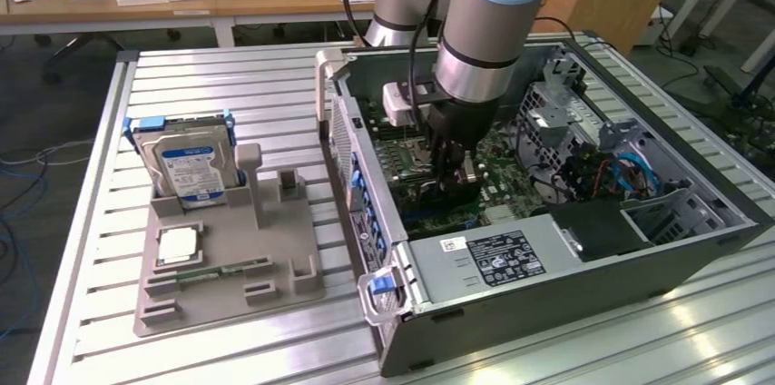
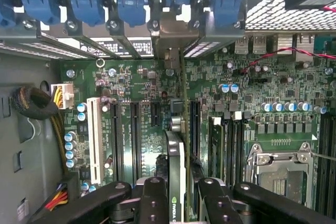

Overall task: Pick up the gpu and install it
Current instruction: 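Insert the gpu into the slot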

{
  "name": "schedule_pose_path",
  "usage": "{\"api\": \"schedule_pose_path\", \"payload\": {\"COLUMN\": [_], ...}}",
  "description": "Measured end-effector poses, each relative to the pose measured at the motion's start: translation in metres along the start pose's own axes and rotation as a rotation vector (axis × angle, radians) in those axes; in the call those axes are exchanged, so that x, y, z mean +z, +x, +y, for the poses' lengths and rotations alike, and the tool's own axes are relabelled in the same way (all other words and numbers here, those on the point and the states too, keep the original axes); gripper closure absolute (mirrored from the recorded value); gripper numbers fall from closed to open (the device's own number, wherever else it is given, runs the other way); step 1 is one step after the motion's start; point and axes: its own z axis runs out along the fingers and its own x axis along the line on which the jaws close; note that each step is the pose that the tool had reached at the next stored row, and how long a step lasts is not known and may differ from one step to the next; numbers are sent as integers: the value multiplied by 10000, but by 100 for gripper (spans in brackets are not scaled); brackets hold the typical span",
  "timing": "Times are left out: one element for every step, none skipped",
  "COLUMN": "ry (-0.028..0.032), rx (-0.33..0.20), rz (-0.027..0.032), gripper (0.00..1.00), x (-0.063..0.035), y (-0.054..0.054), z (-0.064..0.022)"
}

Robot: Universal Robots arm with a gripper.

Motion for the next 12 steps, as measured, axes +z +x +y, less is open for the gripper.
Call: {"api": "schedule_pose_path", "payload": {"ry": [0,0,0,0,0,-1,0,-1,-4,3,5,3], "rx": [0,0,0,0,0,0,0,0,0,5,4,4], "rz": [0,0,0,0,0,1,0,0,-6,-21,-16,-6], "gripper": [73,73,73,73,73,73,73,73,73,72,72,67], "x": [0,0,0,0,0,0,0,0,1,7,6,3], "y": [0,0,0,0,0,0,0,0,-1,-1,-1,-1], "z": [0,0,0,0,0,0,0,0,1,2,2,1]}}
